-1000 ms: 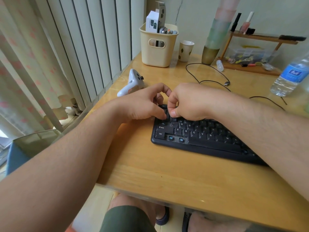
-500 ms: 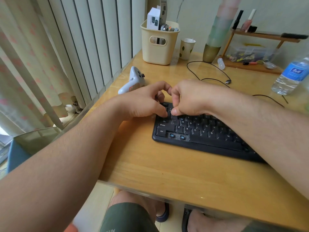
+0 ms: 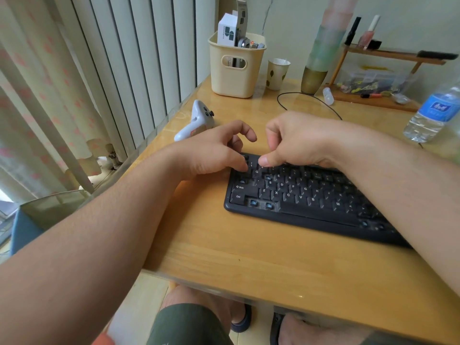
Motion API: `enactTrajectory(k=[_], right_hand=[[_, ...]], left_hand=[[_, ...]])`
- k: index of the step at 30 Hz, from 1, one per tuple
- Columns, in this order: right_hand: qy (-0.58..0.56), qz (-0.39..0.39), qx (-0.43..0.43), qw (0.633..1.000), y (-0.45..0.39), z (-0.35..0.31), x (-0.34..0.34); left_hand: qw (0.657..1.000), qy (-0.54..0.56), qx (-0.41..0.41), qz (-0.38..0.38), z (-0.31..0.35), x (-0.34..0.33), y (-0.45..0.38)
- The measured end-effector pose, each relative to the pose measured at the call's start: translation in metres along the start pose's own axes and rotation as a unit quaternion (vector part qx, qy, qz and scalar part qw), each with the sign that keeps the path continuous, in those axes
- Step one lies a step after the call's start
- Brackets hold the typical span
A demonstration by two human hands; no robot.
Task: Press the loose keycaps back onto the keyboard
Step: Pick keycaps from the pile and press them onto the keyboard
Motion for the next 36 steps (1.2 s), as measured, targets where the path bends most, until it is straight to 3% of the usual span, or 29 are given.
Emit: enactTrajectory(k=[8, 14, 17, 24, 27, 30, 33, 36], right_hand=[[0.021, -0.004, 0.007, 1.0, -0.001, 0.003, -0.012], [-0.137, 0.165, 0.003, 0.977, -0.006, 0.041, 0.031], [-0.122, 0.189, -0.036, 0.974, -0.011, 0.08, 0.04], [-0.002, 0.132, -0.037, 0.991, -0.005, 0.128, 0.025], [0.022, 0.132, -0.034, 0.99, -0.005, 0.128, 0.017], [0.025, 0.142, -0.03, 0.989, -0.003, 0.13, 0.013], [0.032, 0.128, -0.028, 0.991, -0.001, 0.13, 0.012], [0.07, 0.123, -0.03, 0.989, 0.0, 0.127, 0.01]], left_hand=[[0.999, -0.021, -0.017, 0.035, -0.002, 0.0, -0.004], [0.994, -0.091, -0.037, 0.053, -0.001, -0.006, -0.008], [0.986, -0.157, -0.034, 0.054, -0.001, -0.01, -0.011], [0.979, -0.187, -0.052, 0.054, 0.001, -0.015, -0.011], [0.993, -0.099, -0.03, 0.064, 0.004, -0.019, -0.014], [0.999, -0.005, 0.042, 0.034, 0.012, -0.017, -0.022], [0.988, -0.108, 0.103, 0.046, 0.032, -0.017, -0.036], [0.984, -0.14, 0.078, 0.081, 0.061, -0.03, -0.051]])
Point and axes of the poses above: each hand's wrist, its own y-axis away from the middle knuckle, its own x-axis out of the back of the hand, z = x × y, the point moved 1 cm from there along -y, towards the middle knuckle, and after that the axes turned 6 degrees about x, right-handed, at the moved point
